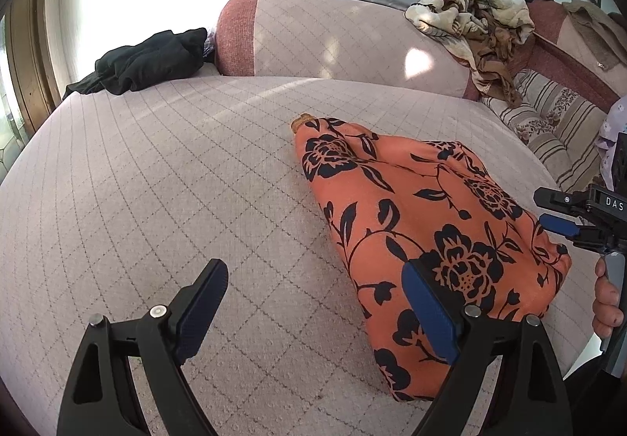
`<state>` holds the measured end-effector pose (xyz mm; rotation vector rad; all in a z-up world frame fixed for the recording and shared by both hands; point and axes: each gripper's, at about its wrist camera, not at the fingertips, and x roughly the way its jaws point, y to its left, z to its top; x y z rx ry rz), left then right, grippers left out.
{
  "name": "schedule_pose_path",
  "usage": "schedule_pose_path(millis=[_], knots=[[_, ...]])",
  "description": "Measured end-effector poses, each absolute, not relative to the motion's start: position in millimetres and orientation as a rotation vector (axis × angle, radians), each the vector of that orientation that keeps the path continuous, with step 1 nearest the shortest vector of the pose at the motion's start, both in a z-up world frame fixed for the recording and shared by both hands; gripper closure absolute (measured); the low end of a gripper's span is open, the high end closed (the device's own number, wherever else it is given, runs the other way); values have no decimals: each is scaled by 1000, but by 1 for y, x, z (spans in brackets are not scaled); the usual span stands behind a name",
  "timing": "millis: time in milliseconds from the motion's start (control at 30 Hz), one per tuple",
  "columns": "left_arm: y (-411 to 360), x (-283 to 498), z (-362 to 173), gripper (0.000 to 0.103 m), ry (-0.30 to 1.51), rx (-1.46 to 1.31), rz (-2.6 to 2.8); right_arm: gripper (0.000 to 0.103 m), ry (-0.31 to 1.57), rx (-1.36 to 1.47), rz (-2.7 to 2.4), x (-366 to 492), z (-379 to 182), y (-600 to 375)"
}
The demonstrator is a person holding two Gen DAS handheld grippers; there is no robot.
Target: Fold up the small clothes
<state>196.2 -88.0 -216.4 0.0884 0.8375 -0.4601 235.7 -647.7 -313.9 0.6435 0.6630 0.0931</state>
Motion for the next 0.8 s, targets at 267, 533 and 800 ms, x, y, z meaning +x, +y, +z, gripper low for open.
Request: schedule_pose_path(millis=[267, 533, 800], knots=[[-91, 200, -220, 12, 854, 95, -458, 29, 665, 658, 106, 239, -315, -648], [-94, 202, -223, 12, 857, 102, -462, 29, 679, 690, 134, 245, -319, -649], [-96, 207, -224, 12, 860, 96, -459, 29, 690, 687, 155, 250, -320, -644]])
